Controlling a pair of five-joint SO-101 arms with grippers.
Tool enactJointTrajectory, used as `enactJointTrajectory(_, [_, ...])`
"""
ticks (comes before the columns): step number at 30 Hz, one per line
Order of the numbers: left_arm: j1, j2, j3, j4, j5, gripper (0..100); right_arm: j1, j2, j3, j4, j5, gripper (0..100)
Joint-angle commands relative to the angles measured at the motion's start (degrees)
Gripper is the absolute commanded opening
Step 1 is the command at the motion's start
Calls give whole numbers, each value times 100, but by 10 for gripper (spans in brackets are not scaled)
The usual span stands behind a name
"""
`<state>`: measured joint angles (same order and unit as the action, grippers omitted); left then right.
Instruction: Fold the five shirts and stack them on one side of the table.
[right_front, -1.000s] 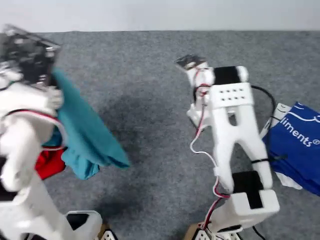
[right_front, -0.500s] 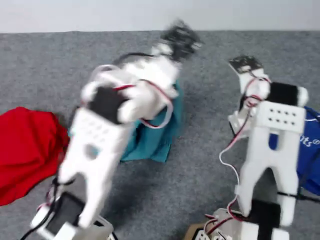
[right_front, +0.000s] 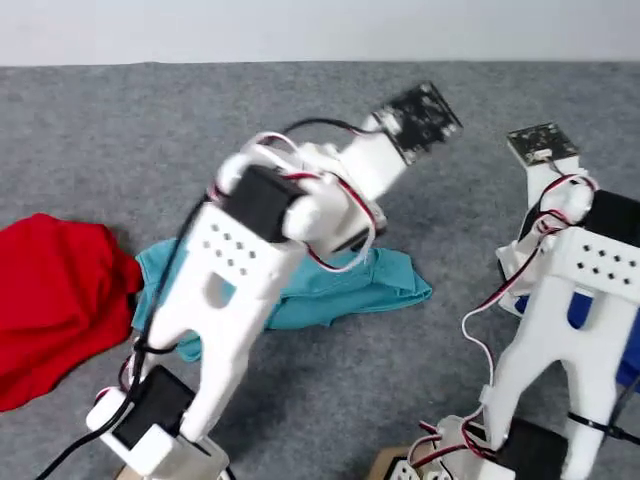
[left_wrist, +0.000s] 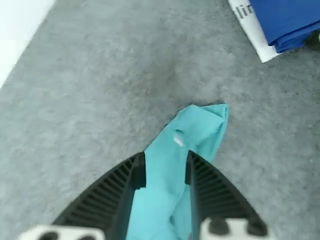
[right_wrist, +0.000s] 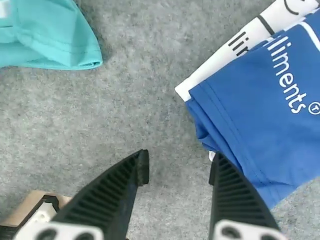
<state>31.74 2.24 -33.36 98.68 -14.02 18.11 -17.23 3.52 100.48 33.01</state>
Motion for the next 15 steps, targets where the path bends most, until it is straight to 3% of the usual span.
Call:
enactJointTrajectory(1, [-598,-193,-462,202,53,137,-286,-215,-44,198,26,201])
enactJointTrajectory(7, [-1662,-985,488,202,-536,103,-514,-215,-44,198,18,201])
enactJointTrajectory(15, [-2365,-2760,3407,202,-1732,76,-497,-215,-35,215,26,201])
